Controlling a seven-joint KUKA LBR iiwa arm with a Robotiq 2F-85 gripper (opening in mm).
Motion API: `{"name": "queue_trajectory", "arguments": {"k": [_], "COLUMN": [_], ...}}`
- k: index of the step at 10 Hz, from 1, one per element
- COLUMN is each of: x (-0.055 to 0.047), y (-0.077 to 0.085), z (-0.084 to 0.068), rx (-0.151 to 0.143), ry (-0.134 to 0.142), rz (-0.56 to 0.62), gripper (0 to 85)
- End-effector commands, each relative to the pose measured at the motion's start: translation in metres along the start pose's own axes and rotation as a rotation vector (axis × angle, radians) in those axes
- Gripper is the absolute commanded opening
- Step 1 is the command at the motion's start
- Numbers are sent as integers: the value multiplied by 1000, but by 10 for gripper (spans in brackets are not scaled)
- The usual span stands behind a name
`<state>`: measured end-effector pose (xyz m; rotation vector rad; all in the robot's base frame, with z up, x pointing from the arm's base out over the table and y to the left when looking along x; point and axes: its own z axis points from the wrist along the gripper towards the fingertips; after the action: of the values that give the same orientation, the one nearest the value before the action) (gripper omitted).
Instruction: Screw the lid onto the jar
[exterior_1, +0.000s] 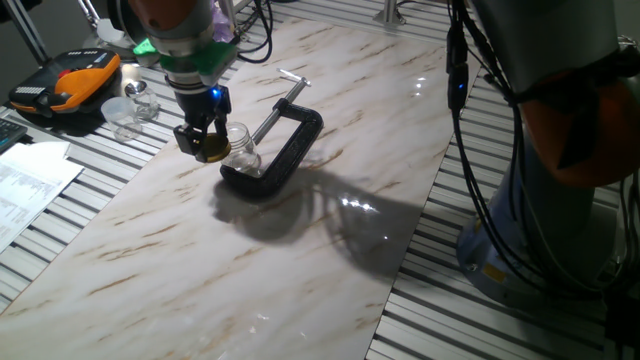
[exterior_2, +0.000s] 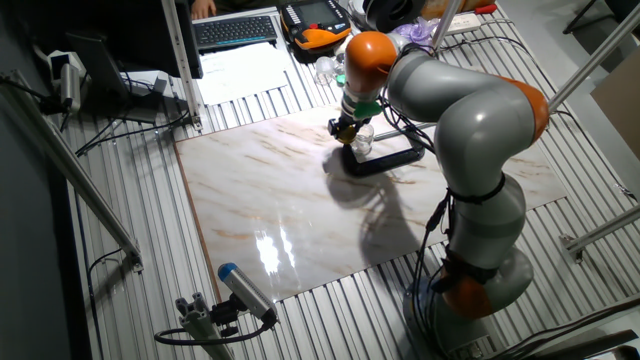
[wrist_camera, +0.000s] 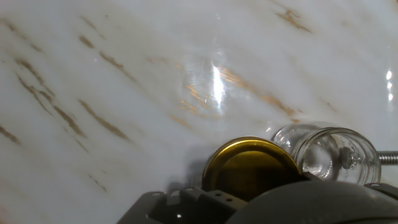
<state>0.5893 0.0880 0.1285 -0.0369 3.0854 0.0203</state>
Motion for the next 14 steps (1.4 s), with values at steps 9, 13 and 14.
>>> {"name": "queue_trajectory", "arguments": {"k": [9,13,14], "x": [0,0,0], "y": [0,0,0], "z": [0,0,0], "rx": [8,19,29], "ry": [16,15,11], "rz": [-32,-49,-49], "gripper": [0,0,0]}}
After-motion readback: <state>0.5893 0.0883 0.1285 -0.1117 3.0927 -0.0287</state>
